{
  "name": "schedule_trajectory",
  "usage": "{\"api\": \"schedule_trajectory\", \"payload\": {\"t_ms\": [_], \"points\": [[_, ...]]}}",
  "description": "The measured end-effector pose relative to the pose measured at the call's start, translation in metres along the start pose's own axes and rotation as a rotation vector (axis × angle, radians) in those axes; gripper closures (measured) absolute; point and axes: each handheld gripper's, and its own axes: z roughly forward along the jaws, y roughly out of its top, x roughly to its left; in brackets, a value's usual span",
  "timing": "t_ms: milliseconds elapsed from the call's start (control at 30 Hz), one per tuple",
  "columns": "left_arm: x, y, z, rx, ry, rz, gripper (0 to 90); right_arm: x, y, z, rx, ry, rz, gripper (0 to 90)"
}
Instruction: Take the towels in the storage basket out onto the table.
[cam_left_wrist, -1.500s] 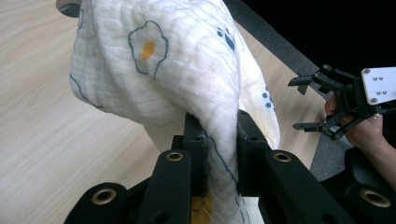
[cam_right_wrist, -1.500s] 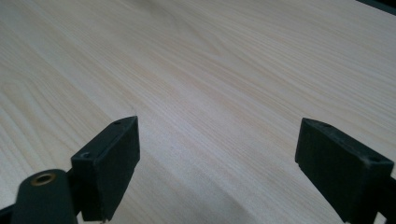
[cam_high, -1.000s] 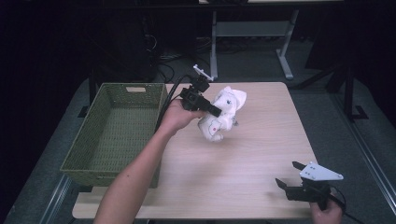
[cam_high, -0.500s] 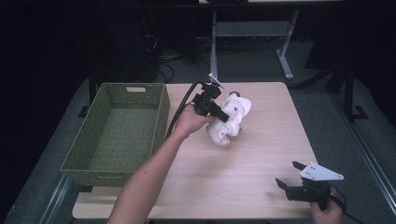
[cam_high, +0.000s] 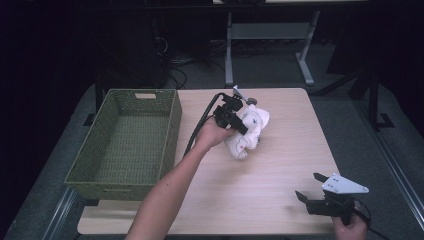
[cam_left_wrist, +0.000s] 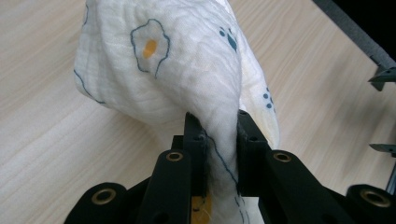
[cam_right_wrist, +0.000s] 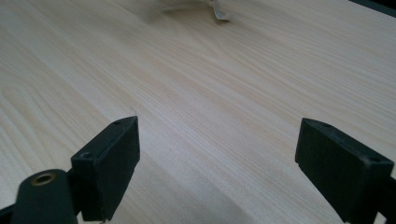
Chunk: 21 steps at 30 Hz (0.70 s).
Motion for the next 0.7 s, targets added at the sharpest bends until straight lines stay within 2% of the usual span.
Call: {"api": "schedule_trajectory", "payload": {"t_ms": [233,367,500,700], "points": [[-0.002,0.001,0.015,0.009,0.023,-0.006,77.9,0.0,0.0,0.0,0.004,0.002,0.006,13.5],[-0.005,0.001,0.027,0.025,0.047,0.004,77.8,0.0,0.0,0.0,0.005,0.002,0.005,13.5],[-0.005,0.001,0.034,0.019,0.048,-0.006,77.8,0.0,0.0,0.0,0.003,0.002,0.003,13.5],[-0.005,-0.002,0.048,0.049,0.072,-0.006,77.3,0.0,0.0,0.0,0.005,0.002,0.002,13.5]]}}
